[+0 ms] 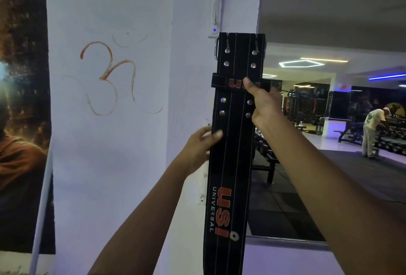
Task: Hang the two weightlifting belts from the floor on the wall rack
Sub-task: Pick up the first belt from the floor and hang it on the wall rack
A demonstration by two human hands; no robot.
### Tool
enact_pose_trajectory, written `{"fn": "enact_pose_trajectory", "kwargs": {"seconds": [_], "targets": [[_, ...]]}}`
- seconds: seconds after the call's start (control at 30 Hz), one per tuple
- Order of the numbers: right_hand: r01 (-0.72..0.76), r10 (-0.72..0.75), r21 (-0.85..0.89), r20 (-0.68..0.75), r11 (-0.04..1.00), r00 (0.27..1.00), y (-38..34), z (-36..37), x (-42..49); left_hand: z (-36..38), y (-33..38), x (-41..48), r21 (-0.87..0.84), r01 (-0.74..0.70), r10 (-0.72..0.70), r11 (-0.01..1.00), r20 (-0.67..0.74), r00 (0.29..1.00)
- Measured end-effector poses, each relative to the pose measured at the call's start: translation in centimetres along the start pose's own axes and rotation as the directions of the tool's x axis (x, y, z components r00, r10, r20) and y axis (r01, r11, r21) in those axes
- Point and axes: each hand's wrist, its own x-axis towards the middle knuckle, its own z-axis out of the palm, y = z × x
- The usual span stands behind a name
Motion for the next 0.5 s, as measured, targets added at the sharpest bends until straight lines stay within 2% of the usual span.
{"fn": "enact_pose_trajectory", "kwargs": {"seconds": [0.1, 0.23, 0.33, 0.37, 0.5], "targets": [[0.016, -0.016, -0.007, 0.028, 1.000, 0.999, 0.2, -0.1, 0.1, 1.2, 4.7, 2.5, -0.073, -0.124, 0.120, 0.990, -0.056, 0.991], [0.106, -0.103, -0.028, 0.095, 0.994, 0.990, -0.1, -0.4, -0.3, 3.1, 8.3, 4.4, 0.031, -0.257, 0.259, 0.966, -0.106, 0.960], [0.185, -0.165, -0.089, 0.197, 0.979, 0.966, 0.4, -1.8, -0.6, 3.9, 8.5, 4.9, -0.001, -0.305, 0.301, 0.952, -0.147, 0.942], [0.171, -0.139, -0.127, 0.226, 0.977, 0.964, 1.4, -2.7, -1.0, 4.0, 8.6, 5.0, -0.019, -0.316, 0.310, 0.948, -0.151, 0.939], [-0.039, 0.130, -0.253, 0.354, 0.967, 0.926, 7.6, -7.1, -4.1, 4.0, 9.4, 5.0, -0.057, -0.339, 0.326, 0.939, -0.161, 0.932]]}}
